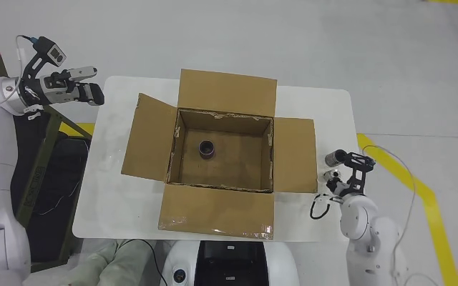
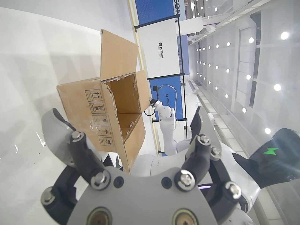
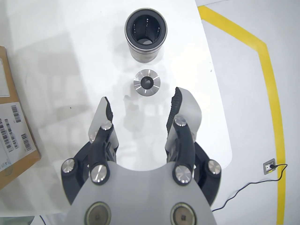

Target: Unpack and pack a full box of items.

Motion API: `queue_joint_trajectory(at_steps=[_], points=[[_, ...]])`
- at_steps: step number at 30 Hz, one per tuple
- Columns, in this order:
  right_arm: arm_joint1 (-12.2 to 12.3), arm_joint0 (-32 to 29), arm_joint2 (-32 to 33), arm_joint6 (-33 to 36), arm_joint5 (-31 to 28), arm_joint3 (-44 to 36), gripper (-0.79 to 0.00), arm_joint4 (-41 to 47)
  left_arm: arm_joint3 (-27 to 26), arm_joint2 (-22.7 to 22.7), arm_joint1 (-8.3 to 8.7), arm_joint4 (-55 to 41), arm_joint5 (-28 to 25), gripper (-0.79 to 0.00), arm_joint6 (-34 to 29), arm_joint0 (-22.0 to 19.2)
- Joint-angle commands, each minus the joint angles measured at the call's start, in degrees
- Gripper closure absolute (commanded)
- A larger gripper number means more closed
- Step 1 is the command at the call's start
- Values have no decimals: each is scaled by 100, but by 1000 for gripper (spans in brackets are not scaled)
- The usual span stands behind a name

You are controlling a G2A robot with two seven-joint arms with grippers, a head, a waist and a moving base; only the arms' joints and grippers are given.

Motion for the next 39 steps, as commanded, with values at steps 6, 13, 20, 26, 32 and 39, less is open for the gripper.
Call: queue_joint_trajectory(at_steps=[6, 13, 20, 26, 32, 39], points=[[20, 178, 46, -49, -37, 332, -505, 107, 0, 0, 0, 0, 0, -785, 0, 0], [36, 322, 35, -164, -66, 558, -508, 212, 0, 0, 0, 0, 0, -785, 0, 0], [49, 561, -29, -281, -39, 918, -486, 245, 0, 0, 0, 0, 0, -785, 0, 0], [62, 699, -67, -313, 9, 1118, -474, 215, 0, 0, 0, 0, 0, -785, 0, 0], [76, 759, -56, -330, 75, 1257, -449, 226, 0, 0, 0, 0, 0, -785, 0, 0], [92, 820, -56, -331, 129, 1380, -225, 232, 0, 0, 0, 0, 0, -785, 0, 0]])
